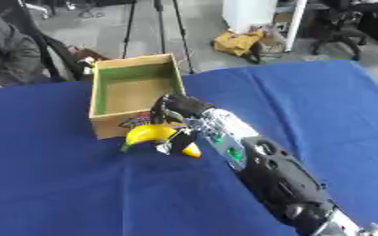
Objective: Pick up objects on the table and place them in the box.
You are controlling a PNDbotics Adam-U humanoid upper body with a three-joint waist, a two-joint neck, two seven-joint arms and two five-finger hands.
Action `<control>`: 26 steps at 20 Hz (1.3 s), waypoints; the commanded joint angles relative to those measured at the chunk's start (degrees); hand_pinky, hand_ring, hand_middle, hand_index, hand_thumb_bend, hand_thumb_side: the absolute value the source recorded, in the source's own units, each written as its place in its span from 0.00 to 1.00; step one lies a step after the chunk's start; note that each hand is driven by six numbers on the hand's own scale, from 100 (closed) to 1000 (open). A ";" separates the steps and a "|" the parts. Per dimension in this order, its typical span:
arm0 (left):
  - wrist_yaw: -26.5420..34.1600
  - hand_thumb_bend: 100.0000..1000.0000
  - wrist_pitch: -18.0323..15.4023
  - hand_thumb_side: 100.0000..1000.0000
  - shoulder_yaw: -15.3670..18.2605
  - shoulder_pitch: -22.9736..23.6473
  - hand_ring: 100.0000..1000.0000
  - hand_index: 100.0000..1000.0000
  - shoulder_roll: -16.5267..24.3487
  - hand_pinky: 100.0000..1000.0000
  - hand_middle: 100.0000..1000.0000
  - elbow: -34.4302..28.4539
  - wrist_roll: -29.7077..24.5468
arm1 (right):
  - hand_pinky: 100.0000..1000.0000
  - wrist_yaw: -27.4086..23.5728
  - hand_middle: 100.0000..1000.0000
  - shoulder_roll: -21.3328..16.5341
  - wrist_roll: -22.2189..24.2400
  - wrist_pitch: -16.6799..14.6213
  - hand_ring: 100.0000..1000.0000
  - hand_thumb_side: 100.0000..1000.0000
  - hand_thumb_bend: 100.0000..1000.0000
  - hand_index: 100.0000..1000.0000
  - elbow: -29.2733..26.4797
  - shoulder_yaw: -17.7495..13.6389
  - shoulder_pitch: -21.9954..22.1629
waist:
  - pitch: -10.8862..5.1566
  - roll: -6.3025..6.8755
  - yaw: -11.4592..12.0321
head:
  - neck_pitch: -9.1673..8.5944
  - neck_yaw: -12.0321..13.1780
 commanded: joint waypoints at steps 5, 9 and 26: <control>-0.44 0.52 -0.13 0.96 0.48 -0.85 0.78 0.66 0.89 0.64 0.54 -1.27 0.38 | 0.49 -0.96 0.47 -3.88 -0.05 1.29 0.49 0.19 0.09 0.54 -4.07 -1.44 -2.84 | -0.96 -0.62 -0.35 | -1.13 0.38; -0.60 0.52 -0.17 0.96 0.54 -0.98 0.78 0.66 0.98 0.64 0.54 -1.38 0.45 | 0.49 -1.28 0.47 -5.22 -0.09 1.90 0.49 0.19 0.09 0.54 -5.52 -1.92 -3.83 | -0.99 -1.12 -0.50 | -1.43 0.58; -1.01 0.52 -0.22 0.96 0.49 -0.86 0.78 0.66 1.44 0.64 0.54 -1.45 0.49 | 0.50 -2.44 0.47 -9.71 -0.87 4.02 0.49 0.17 0.09 0.54 -9.12 -4.20 -7.29 | -1.67 -2.76 0.17 | -2.13 0.82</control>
